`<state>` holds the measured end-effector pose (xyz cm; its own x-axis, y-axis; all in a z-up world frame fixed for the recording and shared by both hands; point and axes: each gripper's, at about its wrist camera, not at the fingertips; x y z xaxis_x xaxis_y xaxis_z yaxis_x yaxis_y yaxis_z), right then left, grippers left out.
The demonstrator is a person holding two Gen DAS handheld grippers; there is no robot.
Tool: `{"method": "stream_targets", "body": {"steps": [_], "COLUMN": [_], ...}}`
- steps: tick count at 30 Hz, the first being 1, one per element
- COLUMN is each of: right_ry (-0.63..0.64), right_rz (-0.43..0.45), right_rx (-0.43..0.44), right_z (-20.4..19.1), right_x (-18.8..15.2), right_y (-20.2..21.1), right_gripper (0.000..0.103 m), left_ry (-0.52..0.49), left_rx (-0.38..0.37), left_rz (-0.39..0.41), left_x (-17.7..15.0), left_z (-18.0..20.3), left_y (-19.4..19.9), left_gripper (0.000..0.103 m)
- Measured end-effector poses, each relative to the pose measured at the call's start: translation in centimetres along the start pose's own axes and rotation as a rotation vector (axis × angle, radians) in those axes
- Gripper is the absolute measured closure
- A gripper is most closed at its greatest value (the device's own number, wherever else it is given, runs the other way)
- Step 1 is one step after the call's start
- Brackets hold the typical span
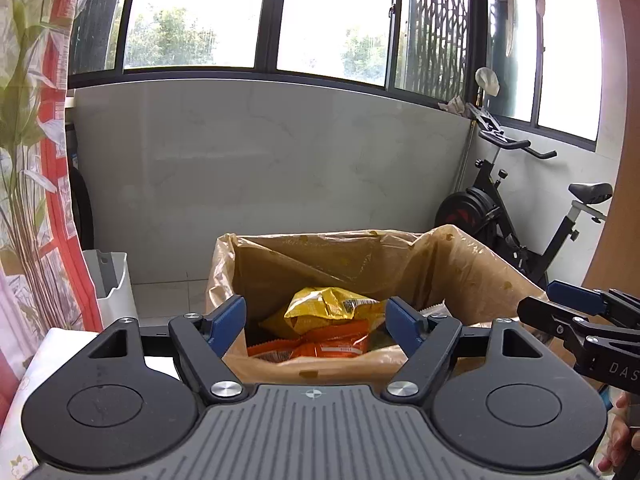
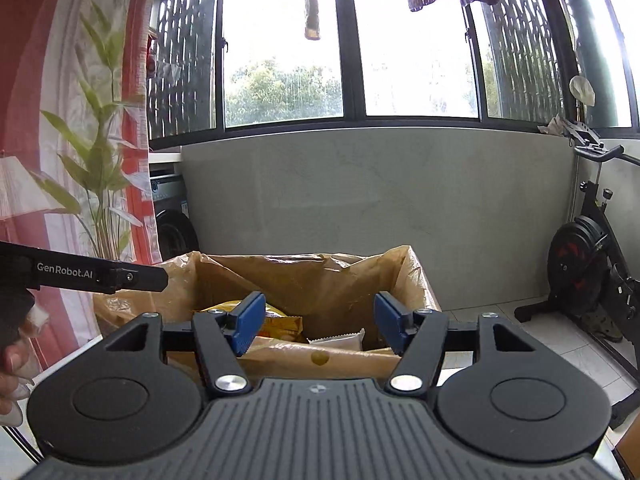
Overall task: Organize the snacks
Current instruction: 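Carry both packets over the lined box and release them inside, then grasp the small clear candy with the left tool while the right tool grasps the gold packet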
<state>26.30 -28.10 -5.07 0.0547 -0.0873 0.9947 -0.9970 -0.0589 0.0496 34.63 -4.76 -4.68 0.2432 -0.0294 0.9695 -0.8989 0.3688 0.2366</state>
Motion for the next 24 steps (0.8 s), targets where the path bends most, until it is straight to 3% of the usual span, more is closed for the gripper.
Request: {"method": "stream_targets", "body": {"steps": [8,13,20,24], "right_ry": [-0.074,-0.078,-0.107,-0.116], "right_rz": [-0.018,-0.122,-0.240,-0.283], "right_rx": [-0.025,-0.023,-0.026,-0.029], "right_z": [-0.6,-1.1,-1.3,-0.9], "right_x": [-3.4,-6.6,-10.2,-11.2], "right_y": [3.6,4.0,5.1,5.6], "right_gripper": [0.039,0.039,0.039,0.039], "left_ry": [-0.006,0.042,-0.059,-0.056], "left_rx": [-0.044,-0.065,-0.102,-0.095], "left_rz": [-0.043,-0.167,-0.349,-0.402], "left_x": [-3.7,-8.4,-15.6,-17.8], "left_z": [-1.1,-1.5,0.5,0.4], "left_y": [4.2,4.2,1.5,0.3], "left_gripper": [0.041,0.049,0.054,0.058]}}
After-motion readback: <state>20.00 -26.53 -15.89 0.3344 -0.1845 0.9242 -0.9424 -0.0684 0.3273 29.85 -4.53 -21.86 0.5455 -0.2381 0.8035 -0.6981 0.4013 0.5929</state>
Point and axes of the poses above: each gripper's, at about its wrist camera, not at the fingertips, and y roughly against the way its jaws point, z to its right, x to its top, and after that the axes turned 10 degrees about z, right-handed
